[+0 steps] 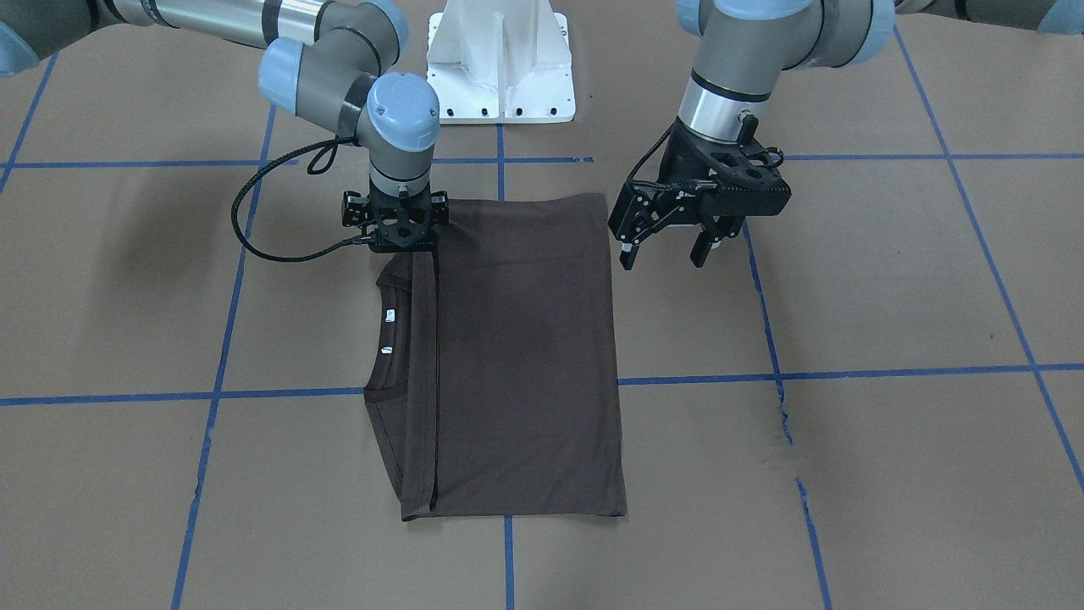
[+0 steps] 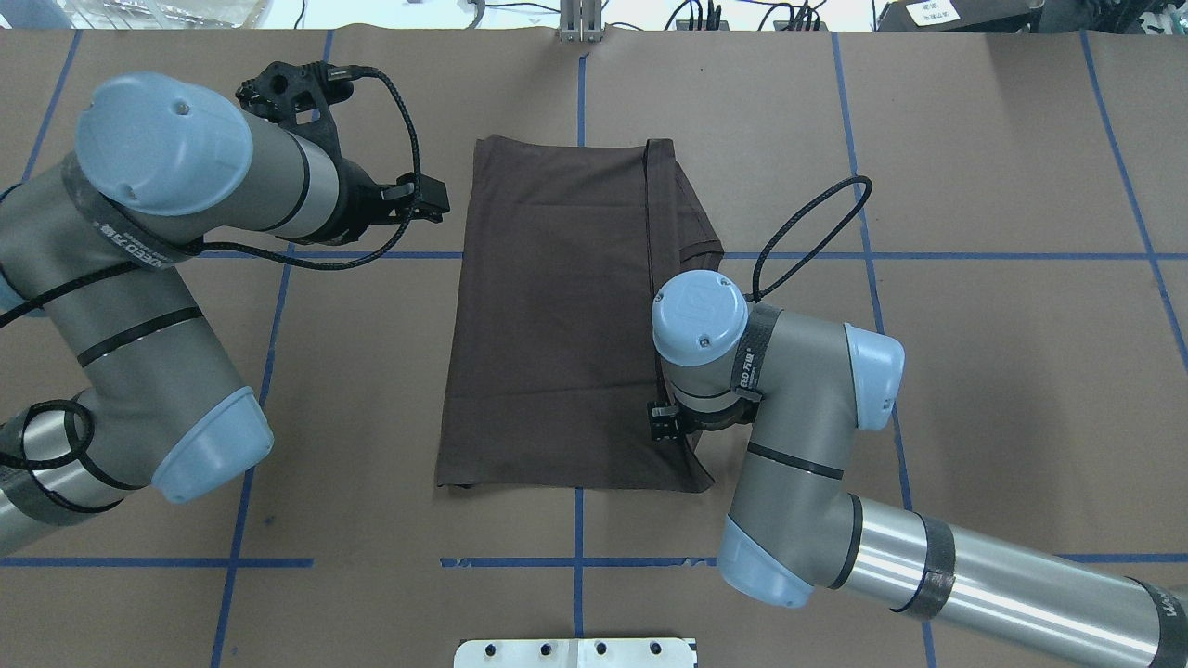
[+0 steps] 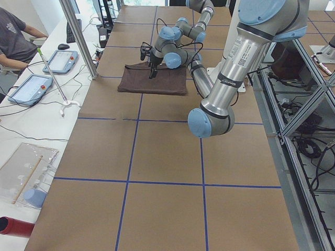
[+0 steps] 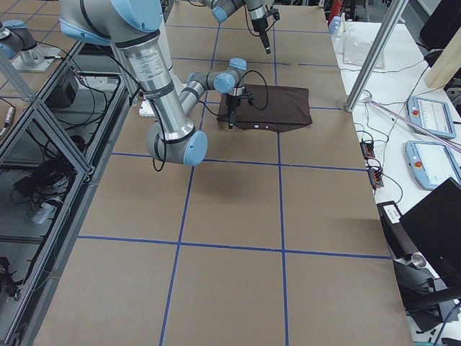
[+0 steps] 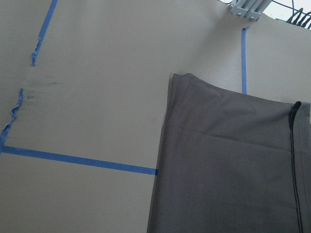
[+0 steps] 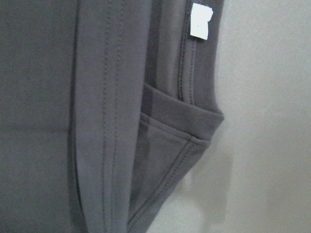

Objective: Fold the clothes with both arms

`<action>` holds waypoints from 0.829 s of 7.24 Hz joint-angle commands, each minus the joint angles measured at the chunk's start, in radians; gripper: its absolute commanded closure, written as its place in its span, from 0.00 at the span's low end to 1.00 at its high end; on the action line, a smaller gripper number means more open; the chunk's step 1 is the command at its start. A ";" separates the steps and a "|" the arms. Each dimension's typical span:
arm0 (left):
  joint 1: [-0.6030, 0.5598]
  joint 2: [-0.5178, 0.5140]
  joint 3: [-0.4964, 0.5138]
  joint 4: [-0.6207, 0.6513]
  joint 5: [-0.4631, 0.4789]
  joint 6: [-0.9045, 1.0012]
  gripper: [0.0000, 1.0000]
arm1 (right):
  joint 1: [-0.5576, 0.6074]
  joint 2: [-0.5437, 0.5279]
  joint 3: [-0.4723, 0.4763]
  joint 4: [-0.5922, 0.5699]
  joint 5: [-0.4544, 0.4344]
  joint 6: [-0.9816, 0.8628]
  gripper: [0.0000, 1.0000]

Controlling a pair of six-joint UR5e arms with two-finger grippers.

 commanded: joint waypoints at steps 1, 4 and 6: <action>0.000 -0.002 0.000 0.000 -0.001 -0.002 0.00 | 0.016 -0.031 0.013 -0.003 0.000 0.000 0.00; 0.000 -0.002 0.000 0.000 -0.001 -0.003 0.00 | 0.090 -0.126 0.111 -0.001 0.002 -0.043 0.00; 0.009 0.003 -0.003 -0.005 -0.014 -0.031 0.00 | 0.122 -0.067 0.136 0.009 0.054 -0.032 0.00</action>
